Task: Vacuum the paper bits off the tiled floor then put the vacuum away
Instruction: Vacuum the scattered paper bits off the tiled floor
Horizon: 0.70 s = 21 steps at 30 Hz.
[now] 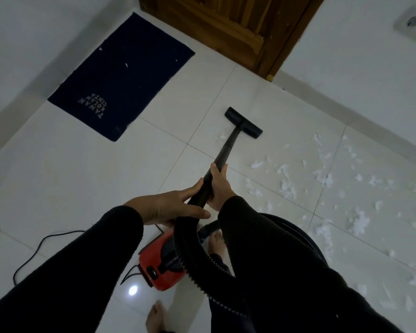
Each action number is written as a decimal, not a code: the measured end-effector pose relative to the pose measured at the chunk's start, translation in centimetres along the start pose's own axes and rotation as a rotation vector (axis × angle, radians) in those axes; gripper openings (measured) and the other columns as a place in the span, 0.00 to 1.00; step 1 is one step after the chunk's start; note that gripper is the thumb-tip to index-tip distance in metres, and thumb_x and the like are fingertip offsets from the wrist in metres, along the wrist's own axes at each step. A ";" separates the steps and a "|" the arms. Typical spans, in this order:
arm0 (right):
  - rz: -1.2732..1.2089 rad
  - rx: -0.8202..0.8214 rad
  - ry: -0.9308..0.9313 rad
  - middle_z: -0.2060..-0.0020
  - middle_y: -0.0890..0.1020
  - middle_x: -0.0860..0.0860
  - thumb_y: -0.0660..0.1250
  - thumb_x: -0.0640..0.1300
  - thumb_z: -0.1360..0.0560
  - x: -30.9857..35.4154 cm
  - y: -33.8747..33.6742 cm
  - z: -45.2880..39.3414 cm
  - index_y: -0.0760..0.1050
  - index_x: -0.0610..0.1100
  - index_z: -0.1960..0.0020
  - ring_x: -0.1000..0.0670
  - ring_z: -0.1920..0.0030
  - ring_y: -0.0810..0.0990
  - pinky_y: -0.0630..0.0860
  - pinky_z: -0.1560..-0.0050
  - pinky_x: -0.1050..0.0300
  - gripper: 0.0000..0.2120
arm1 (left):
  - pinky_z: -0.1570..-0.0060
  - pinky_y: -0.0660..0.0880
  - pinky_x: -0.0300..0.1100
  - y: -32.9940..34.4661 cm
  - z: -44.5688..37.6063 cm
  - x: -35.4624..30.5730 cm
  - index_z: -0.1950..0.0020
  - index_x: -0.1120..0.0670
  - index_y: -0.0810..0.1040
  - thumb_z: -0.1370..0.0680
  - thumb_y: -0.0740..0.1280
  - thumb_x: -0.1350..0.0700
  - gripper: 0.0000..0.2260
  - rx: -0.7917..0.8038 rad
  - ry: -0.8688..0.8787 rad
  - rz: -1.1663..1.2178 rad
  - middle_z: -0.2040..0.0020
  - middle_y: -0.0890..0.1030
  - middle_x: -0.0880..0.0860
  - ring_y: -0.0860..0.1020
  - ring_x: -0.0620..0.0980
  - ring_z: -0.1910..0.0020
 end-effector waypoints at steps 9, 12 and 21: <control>-0.022 -0.031 -0.029 0.39 0.69 0.49 0.58 0.53 0.18 7.0 -3.6 -5.8 0.46 0.65 0.24 0.48 0.50 0.76 0.77 0.48 0.46 0.30 | 0.60 0.79 0.40 -0.8 -6.8 -5.9 0.25 0.36 0.45 0.26 0.71 0.56 0.43 0.000 0.042 0.056 0.50 0.80 0.54 0.83 0.46 0.59; -0.011 -0.046 -0.030 0.37 0.69 0.48 0.58 0.54 0.19 9.5 -5.0 -7.9 0.47 0.65 0.24 0.46 0.47 0.76 0.77 0.44 0.44 0.29 | 0.59 0.79 0.41 -1.2 -9.3 -8.4 0.26 0.34 0.47 0.26 0.71 0.57 0.41 0.001 0.071 0.049 0.50 0.80 0.53 0.82 0.47 0.57; 0.028 -0.081 -0.061 0.42 0.67 0.51 0.56 0.55 0.18 16.7 -9.0 -13.5 0.49 0.64 0.25 0.46 0.44 0.72 0.75 0.60 0.53 0.26 | 0.59 0.79 0.40 -2.1 -16.8 -14.1 0.26 0.34 0.45 0.29 0.71 0.48 0.42 0.008 0.120 0.072 0.52 0.82 0.53 0.82 0.47 0.57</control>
Point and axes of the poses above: each hand's wrist, its own z-axis away from the middle knuckle, its own y-axis out of the palm, x = y × z, the point moved 10 cm from there along -z, towards the middle knuckle
